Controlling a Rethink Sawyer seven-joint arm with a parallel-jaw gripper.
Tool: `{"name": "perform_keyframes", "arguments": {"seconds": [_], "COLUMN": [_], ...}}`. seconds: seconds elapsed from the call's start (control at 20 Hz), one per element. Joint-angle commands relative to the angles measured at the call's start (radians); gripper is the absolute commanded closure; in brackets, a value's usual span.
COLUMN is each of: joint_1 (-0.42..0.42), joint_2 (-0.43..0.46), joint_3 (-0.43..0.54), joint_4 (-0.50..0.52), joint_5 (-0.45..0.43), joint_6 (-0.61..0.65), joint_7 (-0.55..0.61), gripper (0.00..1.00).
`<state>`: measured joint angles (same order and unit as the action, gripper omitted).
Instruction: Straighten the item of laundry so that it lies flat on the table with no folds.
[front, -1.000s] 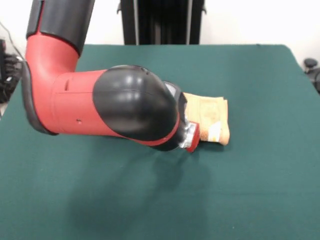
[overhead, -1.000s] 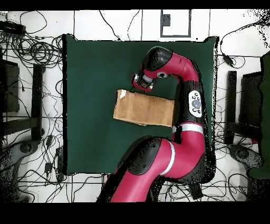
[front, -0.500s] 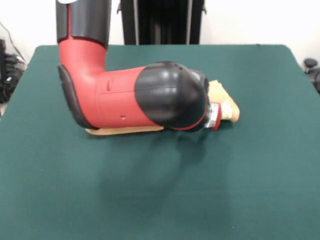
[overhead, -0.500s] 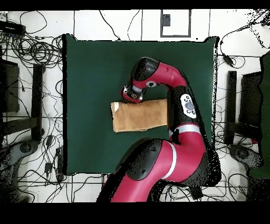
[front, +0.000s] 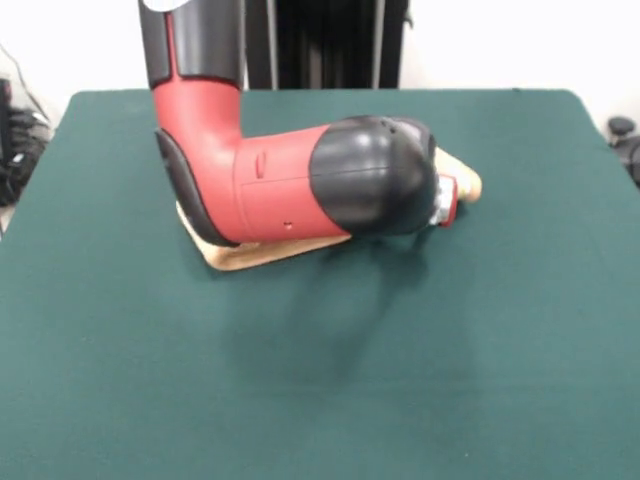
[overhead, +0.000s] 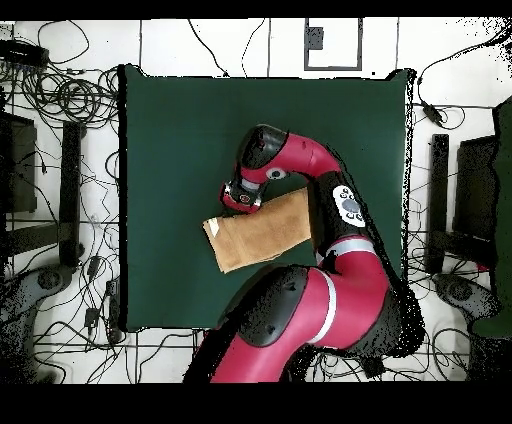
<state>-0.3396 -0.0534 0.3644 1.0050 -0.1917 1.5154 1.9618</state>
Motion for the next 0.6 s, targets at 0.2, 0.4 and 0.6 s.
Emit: {"name": "perform_keyframes", "arguments": {"seconds": [0.2,0.4,0.6], "joint_1": [0.176,0.208,0.254], "joint_2": [-0.121,-0.139,-0.184], "joint_3": [-0.192,-0.234,-0.278], "joint_4": [0.059,0.009,0.042], "joint_5": [-0.306,-0.459,-0.567], "joint_6": [-0.254,-0.403,-0.532], "joint_7": [0.077,0.016,0.049], "gripper": [0.00,0.00,0.00]}}
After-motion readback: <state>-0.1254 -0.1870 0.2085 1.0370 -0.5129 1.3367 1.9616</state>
